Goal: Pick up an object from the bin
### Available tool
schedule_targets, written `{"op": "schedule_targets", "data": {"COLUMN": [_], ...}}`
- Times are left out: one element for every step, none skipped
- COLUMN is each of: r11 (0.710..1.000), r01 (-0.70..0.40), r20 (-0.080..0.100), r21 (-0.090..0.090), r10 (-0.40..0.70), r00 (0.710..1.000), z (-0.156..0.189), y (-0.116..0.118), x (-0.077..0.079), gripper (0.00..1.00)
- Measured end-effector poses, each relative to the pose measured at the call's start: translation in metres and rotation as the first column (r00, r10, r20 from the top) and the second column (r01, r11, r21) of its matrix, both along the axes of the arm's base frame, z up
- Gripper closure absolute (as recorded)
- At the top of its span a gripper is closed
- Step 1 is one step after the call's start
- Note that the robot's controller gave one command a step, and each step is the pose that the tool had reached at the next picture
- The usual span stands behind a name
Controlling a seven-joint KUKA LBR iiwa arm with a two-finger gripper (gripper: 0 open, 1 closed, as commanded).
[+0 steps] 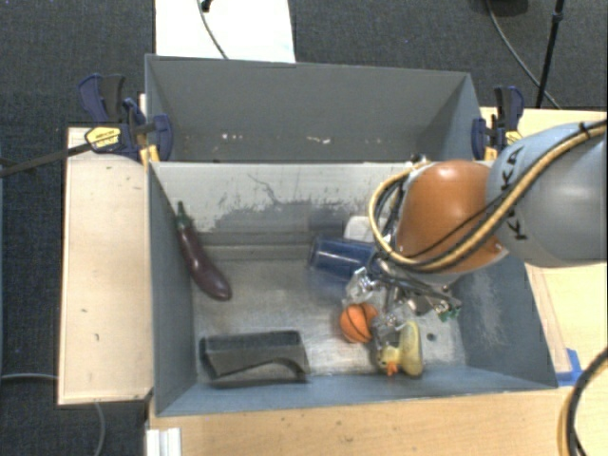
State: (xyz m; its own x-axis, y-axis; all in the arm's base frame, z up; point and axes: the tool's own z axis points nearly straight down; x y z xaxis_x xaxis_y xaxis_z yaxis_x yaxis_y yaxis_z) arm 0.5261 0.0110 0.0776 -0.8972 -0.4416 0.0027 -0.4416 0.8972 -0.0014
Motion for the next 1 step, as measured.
{"op": "schedule_targets", "data": {"r11": [1.000], "r01": [0.001], "r20": [0.000], "r21": [0.000], "r10": [-0.001], "r00": [1.000], "z": [0.0000], "y": [0.0000], "x": [0.0000], "gripper": [1.00]}}
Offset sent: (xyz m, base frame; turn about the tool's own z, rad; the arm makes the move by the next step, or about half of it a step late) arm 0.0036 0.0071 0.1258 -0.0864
